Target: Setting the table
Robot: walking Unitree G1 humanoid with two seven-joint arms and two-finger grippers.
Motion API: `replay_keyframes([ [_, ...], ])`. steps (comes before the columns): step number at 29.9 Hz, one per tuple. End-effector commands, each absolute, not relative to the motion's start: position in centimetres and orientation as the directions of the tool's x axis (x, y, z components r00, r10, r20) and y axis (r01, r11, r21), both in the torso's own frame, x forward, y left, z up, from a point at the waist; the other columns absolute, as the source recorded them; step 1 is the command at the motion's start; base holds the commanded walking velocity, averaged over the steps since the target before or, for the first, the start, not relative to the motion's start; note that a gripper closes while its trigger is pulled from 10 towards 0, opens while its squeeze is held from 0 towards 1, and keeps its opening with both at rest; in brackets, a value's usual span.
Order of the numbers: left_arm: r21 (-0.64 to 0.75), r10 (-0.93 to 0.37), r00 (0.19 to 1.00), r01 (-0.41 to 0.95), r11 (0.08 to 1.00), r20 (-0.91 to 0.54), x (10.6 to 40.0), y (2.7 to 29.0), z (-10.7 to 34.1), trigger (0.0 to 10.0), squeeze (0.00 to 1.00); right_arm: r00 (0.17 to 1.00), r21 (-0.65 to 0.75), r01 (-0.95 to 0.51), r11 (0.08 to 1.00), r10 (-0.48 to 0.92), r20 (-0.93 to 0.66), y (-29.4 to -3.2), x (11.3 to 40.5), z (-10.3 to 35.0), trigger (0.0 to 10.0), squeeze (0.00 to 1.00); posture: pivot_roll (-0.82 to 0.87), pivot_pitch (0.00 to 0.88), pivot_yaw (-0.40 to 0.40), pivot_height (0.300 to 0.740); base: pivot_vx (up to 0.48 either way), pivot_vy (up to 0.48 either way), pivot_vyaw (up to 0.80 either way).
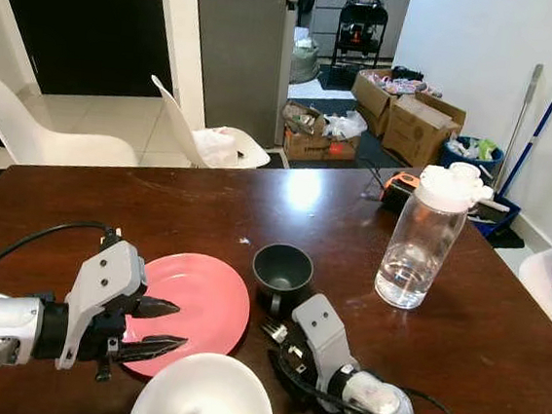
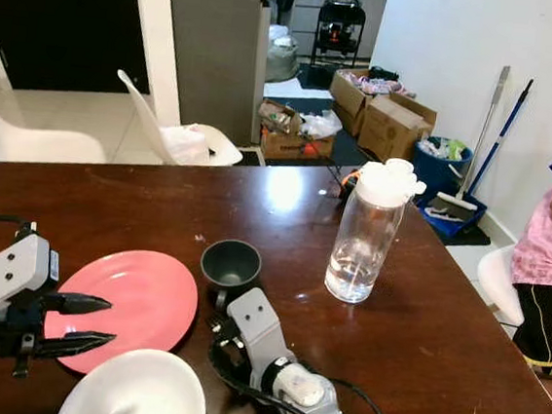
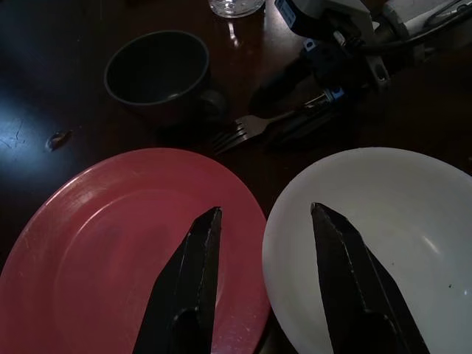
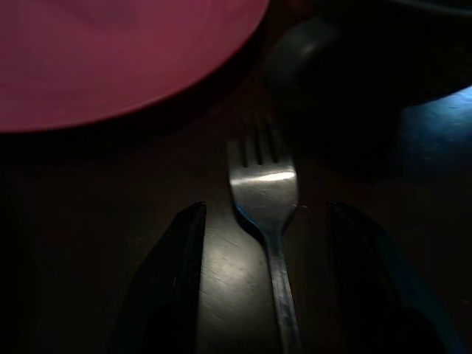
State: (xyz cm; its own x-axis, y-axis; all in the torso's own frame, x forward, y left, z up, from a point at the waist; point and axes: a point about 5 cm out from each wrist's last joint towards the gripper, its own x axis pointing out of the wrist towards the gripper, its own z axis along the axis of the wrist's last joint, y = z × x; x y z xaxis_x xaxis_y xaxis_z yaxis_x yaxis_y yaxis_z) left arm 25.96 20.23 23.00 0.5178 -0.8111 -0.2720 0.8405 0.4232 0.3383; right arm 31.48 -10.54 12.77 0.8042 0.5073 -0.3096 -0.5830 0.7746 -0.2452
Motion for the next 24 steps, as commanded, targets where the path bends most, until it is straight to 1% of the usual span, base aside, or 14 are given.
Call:
replay_keyframes([
  [1, 0.329, -0.812, 0.512, 0.846, 0.419, -0.282, 25.7, 20.3, 22.9, 10.0, 0.00, 0.792, -0.240, -0.576, 0.782, 0.461, -0.400, -11.3, 31.0, 10.6, 10.0, 0.00, 0.08, 0.135, 0.098, 0.740, 0.000, 0.000, 0.00],
  [2, 0.327, -0.813, 0.511, 0.847, 0.419, -0.279, 25.7, 20.1, 22.8, 10.0, 0.00, 0.782, -0.205, -0.579, 0.789, 0.467, -0.414, -11.3, 30.8, 10.2, 7.5, 0.00, 0.08, 0.135, 0.098, 0.740, 0.000, 0.000, 0.00],
  [3, 0.328, -0.813, 0.511, 0.846, 0.420, -0.278, 25.7, 20.1, 22.8, 10.0, 0.00, 0.773, -0.168, -0.582, 0.796, 0.476, -0.419, -11.2, 30.7, 10.0, 1.6, 0.00, 0.07, 0.139, 0.099, 0.740, 0.000, 0.000, 0.00],
  [4, 0.329, -0.813, 0.513, 0.845, 0.421, -0.276, 25.7, 20.1, 22.8, 10.0, 0.00, 0.762, -0.124, -0.582, 0.804, 0.486, -0.427, -11.2, 30.6, 9.6, 0.0, 0.00, 0.07, 0.140, 0.099, 0.740, 0.000, 0.000, 0.00],
  [10, 0.332, -0.810, 0.517, 0.842, 0.425, -0.277, 25.7, 20.1, 22.9, 10.0, 0.00, 0.752, -0.070, -0.580, 0.811, 0.501, -0.429, -11.2, 30.4, 9.4, 0.0, 0.00, 0.07, 0.142, 0.100, 0.740, 0.000, 0.000, 0.00],
  [24, 0.334, -0.805, 0.528, 0.835, 0.437, -0.268, 25.8, 20.0, 22.8, 10.0, 0.00, 0.745, -0.044, -0.583, 0.812, 0.512, -0.427, -11.2, 30.0, 9.4, 0.0, 0.00, 0.07, 0.151, 0.096, 0.740, 0.000, 0.000, 0.00],
])
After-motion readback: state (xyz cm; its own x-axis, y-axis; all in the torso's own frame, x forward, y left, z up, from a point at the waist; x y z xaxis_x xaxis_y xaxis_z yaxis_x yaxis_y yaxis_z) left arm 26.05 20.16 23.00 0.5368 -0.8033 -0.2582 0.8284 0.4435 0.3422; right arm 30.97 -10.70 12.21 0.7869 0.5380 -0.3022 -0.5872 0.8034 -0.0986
